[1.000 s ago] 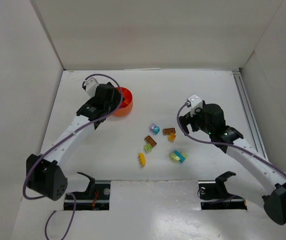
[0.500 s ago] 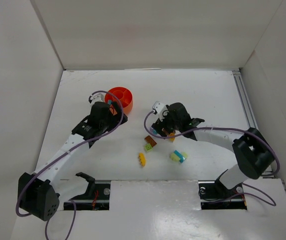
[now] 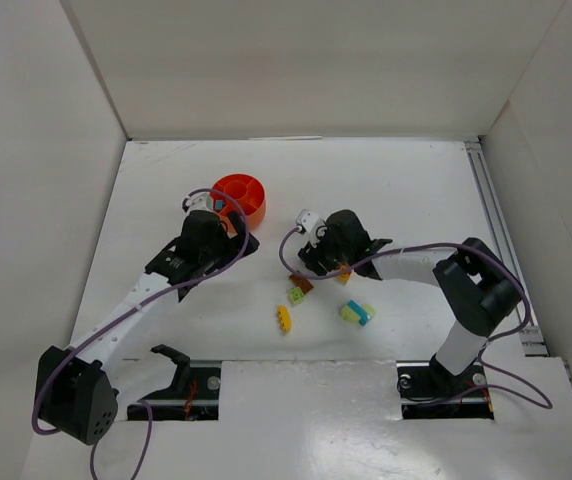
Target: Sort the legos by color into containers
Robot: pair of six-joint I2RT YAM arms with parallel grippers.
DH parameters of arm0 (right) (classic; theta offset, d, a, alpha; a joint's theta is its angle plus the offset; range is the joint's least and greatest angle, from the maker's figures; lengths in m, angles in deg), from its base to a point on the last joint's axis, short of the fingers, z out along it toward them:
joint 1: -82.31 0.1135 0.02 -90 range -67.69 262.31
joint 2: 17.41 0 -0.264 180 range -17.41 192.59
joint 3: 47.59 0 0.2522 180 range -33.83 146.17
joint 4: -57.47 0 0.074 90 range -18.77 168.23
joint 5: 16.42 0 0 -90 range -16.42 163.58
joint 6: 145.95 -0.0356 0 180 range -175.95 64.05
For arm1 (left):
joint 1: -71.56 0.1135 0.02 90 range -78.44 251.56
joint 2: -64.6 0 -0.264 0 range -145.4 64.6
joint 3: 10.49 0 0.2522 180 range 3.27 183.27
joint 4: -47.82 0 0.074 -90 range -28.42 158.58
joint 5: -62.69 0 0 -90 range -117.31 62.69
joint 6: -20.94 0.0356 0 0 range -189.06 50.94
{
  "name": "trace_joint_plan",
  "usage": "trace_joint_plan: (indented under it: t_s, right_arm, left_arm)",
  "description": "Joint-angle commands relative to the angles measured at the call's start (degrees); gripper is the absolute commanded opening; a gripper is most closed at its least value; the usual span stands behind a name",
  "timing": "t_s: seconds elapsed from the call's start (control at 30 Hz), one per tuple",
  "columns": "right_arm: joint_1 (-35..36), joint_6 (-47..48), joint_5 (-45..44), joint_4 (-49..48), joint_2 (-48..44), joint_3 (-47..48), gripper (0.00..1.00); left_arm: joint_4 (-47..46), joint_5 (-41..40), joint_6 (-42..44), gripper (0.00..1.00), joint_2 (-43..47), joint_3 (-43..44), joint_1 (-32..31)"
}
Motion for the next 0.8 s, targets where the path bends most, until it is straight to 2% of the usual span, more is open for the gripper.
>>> trace_joint_plan:
  t_s: [0.0,0.03,0.07,0.13,0.2,0.3,0.37,0.4,0.6,0.67,0.77]
  right_arm:
    - [0.28,-0.51,1.45,-8.19,-0.41,-0.90,0.68]
    - [0.28,-0.51,1.45,-9.07,0.28,-0.91,0.63]
    - [0.28,-0.51,2.15,-9.69,0.29,-0.91,0.49]
    - [0.28,-0.51,3.04,-9.70,0.82,-0.91,0.38]
    - [0.28,-0.51,3.83,-9.70,0.82,-1.43,0.36]
    - [0.28,0.02,5.23,-9.70,0.20,-1.44,0.47]
    - [0.28,0.02,5.23,-9.70,0.20,-1.97,0.47]
    - [0.28,0.02,5.23,-9.70,0.20,-1.97,0.42]
    - [0.28,-0.60,5.23,-9.70,0.82,-1.97,0.46]
    - [0.28,-0.60,4.01,-9.70,0.82,-2.49,0.40]
    - [0.28,-0.60,4.00,-9.70,0.82,-2.49,0.26]
  left_arm:
    - [-2.84,1.84,0.39,1.00,3.31,-1.70,-0.10]
    - [-3.53,1.85,0.39,1.00,3.32,-1.70,-0.10]
    - [-3.54,2.63,0.91,1.00,3.32,-1.70,-0.10]
    - [-3.54,3.96,0.91,1.00,3.32,-1.70,-0.10]
    - [-3.54,4.66,1.52,1.00,3.32,-1.70,-0.10]
    - [-4.07,5.46,1.53,1.00,3.84,-1.70,-0.10]
    - [-4.07,5.46,1.53,1.00,4.37,-1.70,-0.10]
    - [-4.07,5.98,1.53,1.00,4.37,-1.70,-0.10]
    - [-4.59,7.12,1.53,1.00,5.42,-1.70,-0.10]
    - [-4.60,7.12,1.53,1.00,5.43,-1.70,-0.10]
    - [-4.60,7.65,1.53,1.00,5.95,-1.70,-0.10]
